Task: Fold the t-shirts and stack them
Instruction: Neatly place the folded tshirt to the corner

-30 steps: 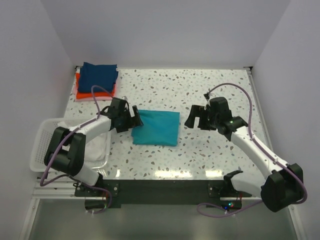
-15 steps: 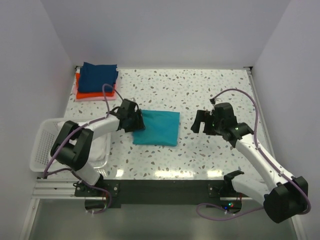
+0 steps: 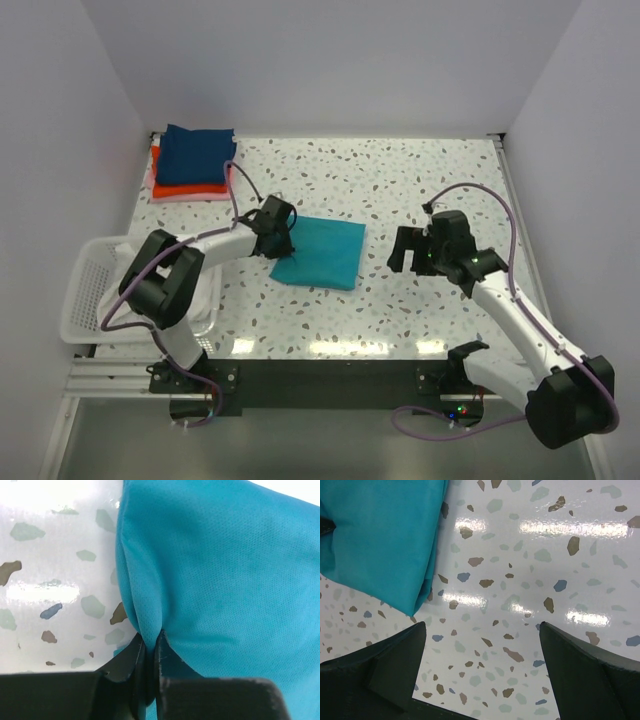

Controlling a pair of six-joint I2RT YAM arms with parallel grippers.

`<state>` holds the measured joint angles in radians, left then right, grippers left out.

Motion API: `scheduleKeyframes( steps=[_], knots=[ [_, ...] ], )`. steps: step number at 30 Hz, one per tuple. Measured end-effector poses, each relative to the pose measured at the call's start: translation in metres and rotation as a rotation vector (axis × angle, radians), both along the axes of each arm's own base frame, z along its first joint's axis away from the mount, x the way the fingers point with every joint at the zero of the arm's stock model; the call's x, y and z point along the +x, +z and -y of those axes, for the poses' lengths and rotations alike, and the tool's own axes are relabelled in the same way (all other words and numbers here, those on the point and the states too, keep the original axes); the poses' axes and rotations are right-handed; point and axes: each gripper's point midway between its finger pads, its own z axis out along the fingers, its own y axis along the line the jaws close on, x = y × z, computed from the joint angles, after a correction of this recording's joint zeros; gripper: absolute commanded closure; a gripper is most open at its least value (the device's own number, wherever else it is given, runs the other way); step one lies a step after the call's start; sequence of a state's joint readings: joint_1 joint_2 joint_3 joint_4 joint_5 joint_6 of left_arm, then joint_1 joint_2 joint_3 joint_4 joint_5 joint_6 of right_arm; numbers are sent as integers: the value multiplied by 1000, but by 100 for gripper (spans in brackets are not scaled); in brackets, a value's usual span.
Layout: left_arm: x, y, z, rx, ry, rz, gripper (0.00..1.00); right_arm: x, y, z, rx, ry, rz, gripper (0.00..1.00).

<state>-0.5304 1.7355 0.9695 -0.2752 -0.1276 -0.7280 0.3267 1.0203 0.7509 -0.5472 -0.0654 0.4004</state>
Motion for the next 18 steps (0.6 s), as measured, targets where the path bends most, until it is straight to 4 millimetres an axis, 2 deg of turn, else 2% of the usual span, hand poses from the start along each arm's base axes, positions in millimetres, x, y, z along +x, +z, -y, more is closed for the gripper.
scheduleKeyframes(
  steps=[8, 14, 18],
  knots=[
    [16, 4, -3, 91, 19, 4, 100, -1, 2, 6, -10, -3, 20, 1],
    [35, 13, -29, 297, 44, 5, 100, -3, 7, 9, -13, 0, 60, 1],
    [55, 28, -45, 431, 55, 48, 100, -3, 9, 11, -18, -5, 83, 1]
  ],
)
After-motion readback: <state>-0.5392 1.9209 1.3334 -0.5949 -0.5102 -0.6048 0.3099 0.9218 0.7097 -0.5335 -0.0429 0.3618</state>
